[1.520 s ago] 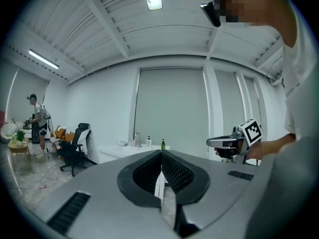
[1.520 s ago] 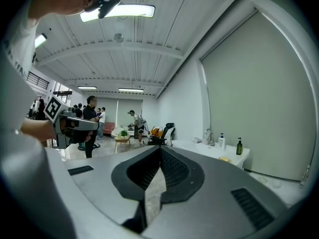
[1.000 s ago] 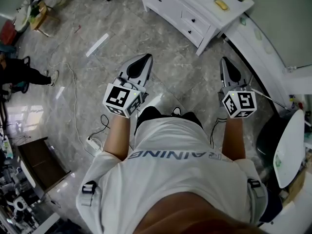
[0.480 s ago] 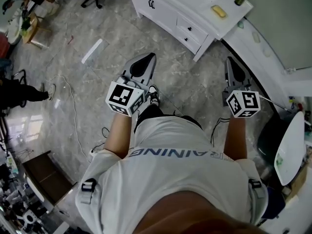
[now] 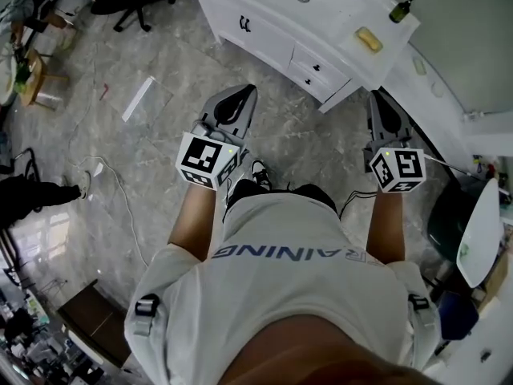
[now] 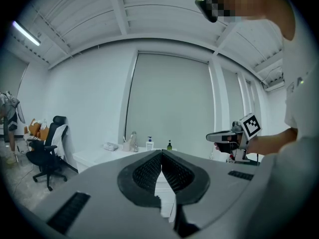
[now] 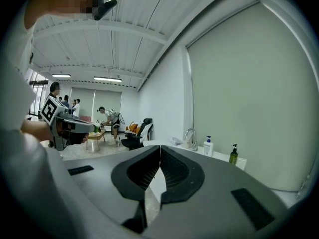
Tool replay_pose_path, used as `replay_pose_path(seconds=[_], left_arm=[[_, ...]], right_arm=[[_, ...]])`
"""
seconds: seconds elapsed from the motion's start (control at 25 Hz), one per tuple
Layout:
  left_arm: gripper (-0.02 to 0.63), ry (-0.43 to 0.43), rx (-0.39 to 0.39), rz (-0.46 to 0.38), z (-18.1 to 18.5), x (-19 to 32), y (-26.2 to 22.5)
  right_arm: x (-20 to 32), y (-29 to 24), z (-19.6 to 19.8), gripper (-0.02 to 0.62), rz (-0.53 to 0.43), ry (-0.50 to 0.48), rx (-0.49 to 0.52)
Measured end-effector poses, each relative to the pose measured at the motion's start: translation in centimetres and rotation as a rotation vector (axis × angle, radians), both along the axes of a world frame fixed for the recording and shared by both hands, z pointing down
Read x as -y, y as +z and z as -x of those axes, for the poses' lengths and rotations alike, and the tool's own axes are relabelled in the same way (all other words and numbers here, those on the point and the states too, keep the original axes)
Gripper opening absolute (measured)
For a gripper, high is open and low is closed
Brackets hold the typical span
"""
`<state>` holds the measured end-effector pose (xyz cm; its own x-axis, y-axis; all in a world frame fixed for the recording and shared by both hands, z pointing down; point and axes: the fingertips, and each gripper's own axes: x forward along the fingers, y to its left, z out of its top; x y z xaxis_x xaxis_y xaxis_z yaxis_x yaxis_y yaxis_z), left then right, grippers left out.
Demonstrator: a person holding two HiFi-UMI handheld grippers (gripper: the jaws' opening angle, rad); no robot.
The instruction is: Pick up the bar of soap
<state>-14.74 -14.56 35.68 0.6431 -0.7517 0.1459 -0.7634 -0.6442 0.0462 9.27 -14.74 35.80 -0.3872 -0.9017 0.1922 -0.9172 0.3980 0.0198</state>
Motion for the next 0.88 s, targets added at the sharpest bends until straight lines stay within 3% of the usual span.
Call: replay_pose_path(seconds=[0.2,0.4,0.88], left_arm=[[0.000,0.022,-0.011,0.007,2.0,4.6,0.7],[0.000,0.059,-0.024,0.036,1.7,8.3,1.5],[0.000,0.124,0.024,0.052,-7.3,21.8,1.7]], right_arm=[[3.3,0.7,1.6,0.014,0.013,0.033,-0.017],[6.3,0.9,1.0,0.014,0.024,0.072,-0.016],[17.7,4.5,-8.5,0.014,0.071,0.156,0.060]])
